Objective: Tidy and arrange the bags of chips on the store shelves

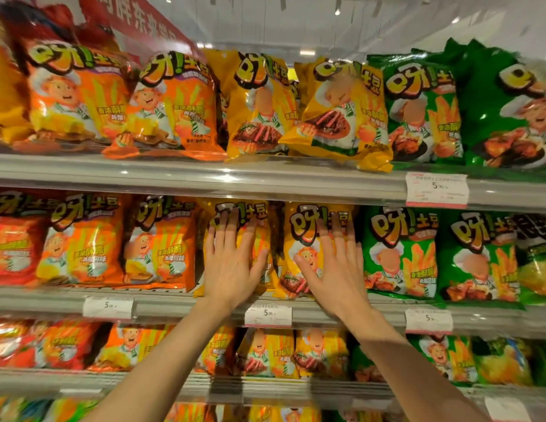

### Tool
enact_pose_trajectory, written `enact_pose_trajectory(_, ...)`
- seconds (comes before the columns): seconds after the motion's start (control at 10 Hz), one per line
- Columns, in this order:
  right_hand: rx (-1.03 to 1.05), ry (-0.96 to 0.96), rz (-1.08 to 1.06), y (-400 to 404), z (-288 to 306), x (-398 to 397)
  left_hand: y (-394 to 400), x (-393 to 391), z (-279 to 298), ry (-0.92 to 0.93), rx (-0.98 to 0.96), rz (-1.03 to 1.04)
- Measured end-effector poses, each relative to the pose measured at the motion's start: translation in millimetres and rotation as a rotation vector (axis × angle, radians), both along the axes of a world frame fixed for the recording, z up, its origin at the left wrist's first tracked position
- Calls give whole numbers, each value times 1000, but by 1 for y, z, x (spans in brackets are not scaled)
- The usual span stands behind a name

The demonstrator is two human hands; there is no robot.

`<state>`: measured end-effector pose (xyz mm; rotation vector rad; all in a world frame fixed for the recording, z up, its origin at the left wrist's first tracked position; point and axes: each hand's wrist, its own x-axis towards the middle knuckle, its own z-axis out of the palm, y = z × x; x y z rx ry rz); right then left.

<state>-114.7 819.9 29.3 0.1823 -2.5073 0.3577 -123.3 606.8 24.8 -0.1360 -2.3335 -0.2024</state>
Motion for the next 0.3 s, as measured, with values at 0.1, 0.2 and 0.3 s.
enact_pose_trajectory(0.1, -8, -34, 39, 6, 9, 5, 0, 6, 7, -35, 16, -3)
enact_pose_trajectory(0.2, -54, -14, 80, 13, 22, 17, 1, 24, 20, -50, 52, -14)
enact_pose_trajectory(0.3, -129, 46, 137, 28, 28, 34, 5, 42, 23, -22, 98, -62)
